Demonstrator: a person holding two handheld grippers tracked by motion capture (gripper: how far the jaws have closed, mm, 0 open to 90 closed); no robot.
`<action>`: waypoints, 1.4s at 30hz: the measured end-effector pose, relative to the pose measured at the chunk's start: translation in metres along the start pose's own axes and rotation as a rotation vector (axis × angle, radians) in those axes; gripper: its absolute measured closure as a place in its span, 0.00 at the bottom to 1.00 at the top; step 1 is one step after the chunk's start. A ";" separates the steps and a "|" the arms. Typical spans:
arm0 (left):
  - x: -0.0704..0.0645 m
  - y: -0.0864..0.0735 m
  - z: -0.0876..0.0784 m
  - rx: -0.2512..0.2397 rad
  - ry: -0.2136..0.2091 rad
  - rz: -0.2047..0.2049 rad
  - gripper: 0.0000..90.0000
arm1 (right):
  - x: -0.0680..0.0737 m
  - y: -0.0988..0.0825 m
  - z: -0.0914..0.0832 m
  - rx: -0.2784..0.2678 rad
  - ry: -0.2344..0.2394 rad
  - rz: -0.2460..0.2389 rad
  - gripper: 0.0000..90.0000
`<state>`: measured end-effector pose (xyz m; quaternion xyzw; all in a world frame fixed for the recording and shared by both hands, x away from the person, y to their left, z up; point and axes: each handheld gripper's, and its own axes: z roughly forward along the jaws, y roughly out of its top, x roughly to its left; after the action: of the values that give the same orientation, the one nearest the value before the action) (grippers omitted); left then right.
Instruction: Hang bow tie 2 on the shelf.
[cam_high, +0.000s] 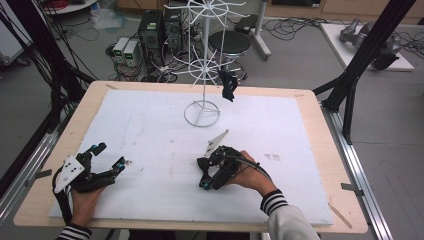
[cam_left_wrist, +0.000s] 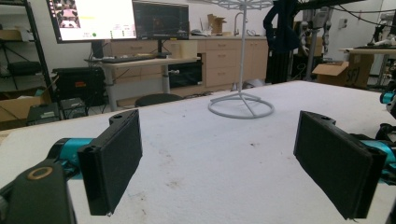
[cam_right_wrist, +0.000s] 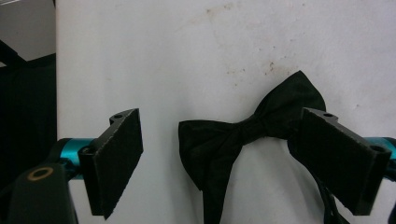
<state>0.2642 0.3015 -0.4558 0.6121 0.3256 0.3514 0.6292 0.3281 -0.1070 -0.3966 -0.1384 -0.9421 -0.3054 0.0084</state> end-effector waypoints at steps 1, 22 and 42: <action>0.000 0.000 0.000 0.000 0.000 0.000 0.18 | 0.000 0.000 0.001 0.004 -0.003 0.001 0.16; 0.000 0.000 0.000 -0.002 0.002 -0.004 0.18 | -0.008 -0.006 0.017 0.057 -0.026 0.094 0.22; 0.000 0.000 0.000 0.000 0.001 -0.001 0.18 | -0.010 0.000 0.016 0.028 -0.052 0.125 0.24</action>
<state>0.2641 0.3015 -0.4558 0.6117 0.3261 0.3514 0.6293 0.3388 -0.1003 -0.4107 -0.2048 -0.9357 -0.2873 0.0050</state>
